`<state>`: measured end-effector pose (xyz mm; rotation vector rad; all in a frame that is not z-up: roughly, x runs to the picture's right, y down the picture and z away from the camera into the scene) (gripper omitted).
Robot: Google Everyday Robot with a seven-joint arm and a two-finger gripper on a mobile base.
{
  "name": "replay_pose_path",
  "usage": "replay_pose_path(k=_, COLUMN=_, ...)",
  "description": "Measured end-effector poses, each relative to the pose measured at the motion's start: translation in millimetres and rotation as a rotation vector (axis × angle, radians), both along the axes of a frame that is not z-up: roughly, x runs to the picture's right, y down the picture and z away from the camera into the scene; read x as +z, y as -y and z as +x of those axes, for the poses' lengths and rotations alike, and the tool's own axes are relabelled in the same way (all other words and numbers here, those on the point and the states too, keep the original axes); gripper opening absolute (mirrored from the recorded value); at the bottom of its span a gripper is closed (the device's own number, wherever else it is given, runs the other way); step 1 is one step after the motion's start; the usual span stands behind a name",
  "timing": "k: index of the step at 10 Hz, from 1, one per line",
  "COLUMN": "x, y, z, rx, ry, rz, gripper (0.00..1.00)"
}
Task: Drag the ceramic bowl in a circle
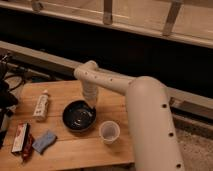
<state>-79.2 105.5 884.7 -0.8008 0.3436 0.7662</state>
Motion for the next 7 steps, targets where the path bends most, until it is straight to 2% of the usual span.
replay_pose_path(k=1, x=-1.2, y=3, z=-1, rx=0.023, ry=0.022, rz=-0.001, gripper=0.05)
replay_pose_path(k=3, x=-1.2, y=16, z=6, rx=0.162, ry=0.066, rz=0.017, gripper=0.0)
replay_pose_path(k=5, x=2.0, y=38, z=5, rx=0.249, ry=0.048, rz=0.048, gripper=0.0)
replay_pose_path(k=6, x=5.2, y=50, z=10, rx=0.275, ry=0.032, rz=0.067, gripper=0.0)
replay_pose_path(k=7, x=6.9, y=72, z=18, rx=0.31, ry=0.008, rz=0.102, gripper=0.0)
